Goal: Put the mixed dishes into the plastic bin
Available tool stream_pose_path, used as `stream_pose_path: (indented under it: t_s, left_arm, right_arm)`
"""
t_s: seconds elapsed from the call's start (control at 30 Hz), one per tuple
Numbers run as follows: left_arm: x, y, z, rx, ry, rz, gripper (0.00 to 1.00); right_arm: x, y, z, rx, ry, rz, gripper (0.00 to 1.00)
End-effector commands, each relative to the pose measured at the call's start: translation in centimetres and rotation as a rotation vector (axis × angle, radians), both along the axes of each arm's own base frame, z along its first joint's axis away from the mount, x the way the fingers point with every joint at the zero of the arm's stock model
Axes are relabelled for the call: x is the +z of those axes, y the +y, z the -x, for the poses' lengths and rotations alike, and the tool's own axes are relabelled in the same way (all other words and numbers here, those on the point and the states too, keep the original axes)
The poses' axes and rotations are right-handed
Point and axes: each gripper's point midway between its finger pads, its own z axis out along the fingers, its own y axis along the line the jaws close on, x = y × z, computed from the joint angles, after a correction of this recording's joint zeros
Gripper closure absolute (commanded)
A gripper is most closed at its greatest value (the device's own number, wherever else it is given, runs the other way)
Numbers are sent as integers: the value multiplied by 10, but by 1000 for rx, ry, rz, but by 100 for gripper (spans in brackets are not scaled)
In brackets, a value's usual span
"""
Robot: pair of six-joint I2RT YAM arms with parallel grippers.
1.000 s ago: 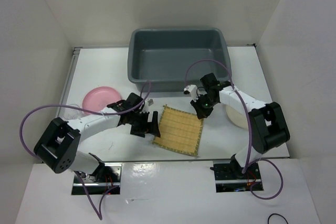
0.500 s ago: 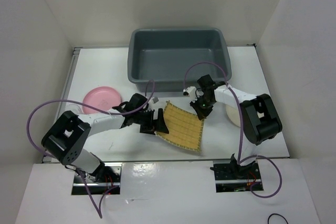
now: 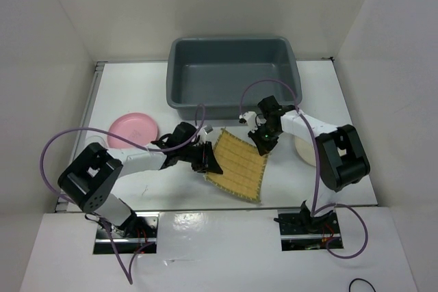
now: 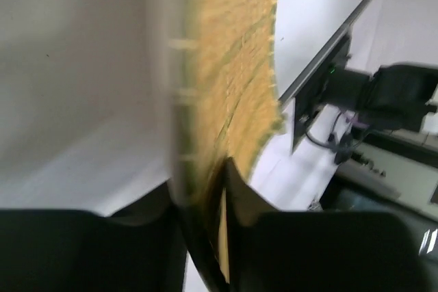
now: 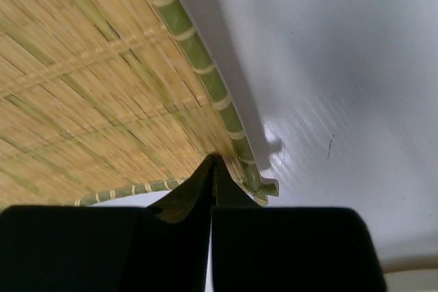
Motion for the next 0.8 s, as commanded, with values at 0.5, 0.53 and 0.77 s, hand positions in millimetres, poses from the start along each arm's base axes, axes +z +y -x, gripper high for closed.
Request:
stream_pose_path:
  t_s: [0.5, 0.53, 0.77]
  left_arm:
    - [153, 16, 38, -44, -250, 140, 100]
    - [168, 16, 36, -40, -267, 170, 100]
    - [316, -5, -13, 41, -486, 404, 100]
  right_arm:
    - [180, -71, -42, -345, -668, -50, 100]
    - [205, -93, -37, -428, -766, -17, 100]
    - [209, -172, -30, -794, -832, 84, 92]
